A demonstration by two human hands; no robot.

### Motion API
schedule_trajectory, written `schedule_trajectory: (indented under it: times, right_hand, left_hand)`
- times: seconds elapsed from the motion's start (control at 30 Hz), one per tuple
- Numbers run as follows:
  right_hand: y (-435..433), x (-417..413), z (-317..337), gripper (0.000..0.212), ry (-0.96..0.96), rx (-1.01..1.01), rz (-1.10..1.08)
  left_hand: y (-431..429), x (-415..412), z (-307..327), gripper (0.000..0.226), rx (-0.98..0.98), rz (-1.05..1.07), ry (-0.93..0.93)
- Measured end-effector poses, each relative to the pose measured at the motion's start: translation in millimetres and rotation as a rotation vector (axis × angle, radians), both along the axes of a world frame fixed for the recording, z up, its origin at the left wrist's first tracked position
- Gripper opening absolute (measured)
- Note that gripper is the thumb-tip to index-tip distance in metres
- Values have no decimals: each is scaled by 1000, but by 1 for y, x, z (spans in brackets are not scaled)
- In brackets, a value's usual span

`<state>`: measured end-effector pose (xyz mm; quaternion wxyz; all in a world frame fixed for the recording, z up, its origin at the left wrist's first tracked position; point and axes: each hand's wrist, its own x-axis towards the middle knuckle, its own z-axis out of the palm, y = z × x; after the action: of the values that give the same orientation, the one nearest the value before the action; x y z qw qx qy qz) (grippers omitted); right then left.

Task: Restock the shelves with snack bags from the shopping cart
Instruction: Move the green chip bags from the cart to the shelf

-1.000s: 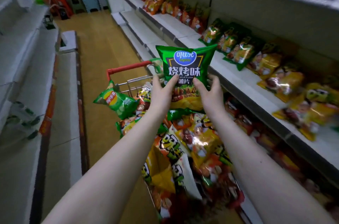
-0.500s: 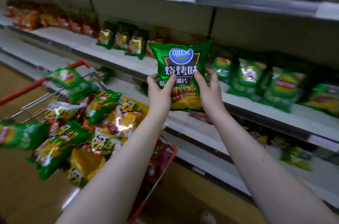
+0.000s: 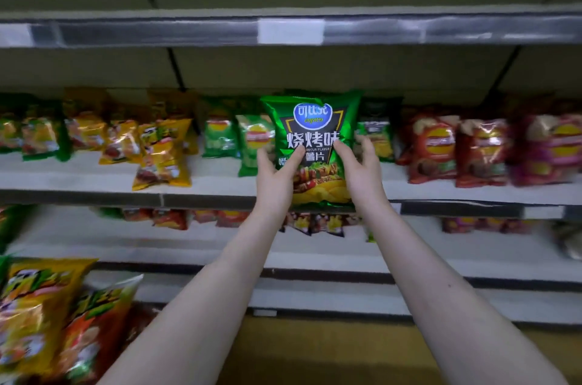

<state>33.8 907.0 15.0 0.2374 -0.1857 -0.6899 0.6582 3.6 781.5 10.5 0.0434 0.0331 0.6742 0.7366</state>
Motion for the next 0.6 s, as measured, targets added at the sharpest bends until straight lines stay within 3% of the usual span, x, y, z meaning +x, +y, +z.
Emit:
schedule_trajectory:
  times: [0.1, 0.27, 0.37, 0.47, 0.6]
  right_hand:
    - [56, -3, -8, 52, -15, 30, -33]
    - [122, -22, -29, 68, -72, 46, -31]
    - [152, -39, -39, 55, -96, 36, -56]
    - [176, -58, -48, 44, -110, 36, -57]
    - [193, -81, -64, 44, -164, 50, -33]
  left_hand:
    - [52, -9, -7, 45, -66, -24, -8]
    - [118, -45, -35, 82, -227, 45, -3]
    - [149, -63, -43, 97, -371, 92, -3]
    - [174, -76, -40, 85, -507, 106, -71]
    - [196, -91, -46, 79, -453, 67, -168]
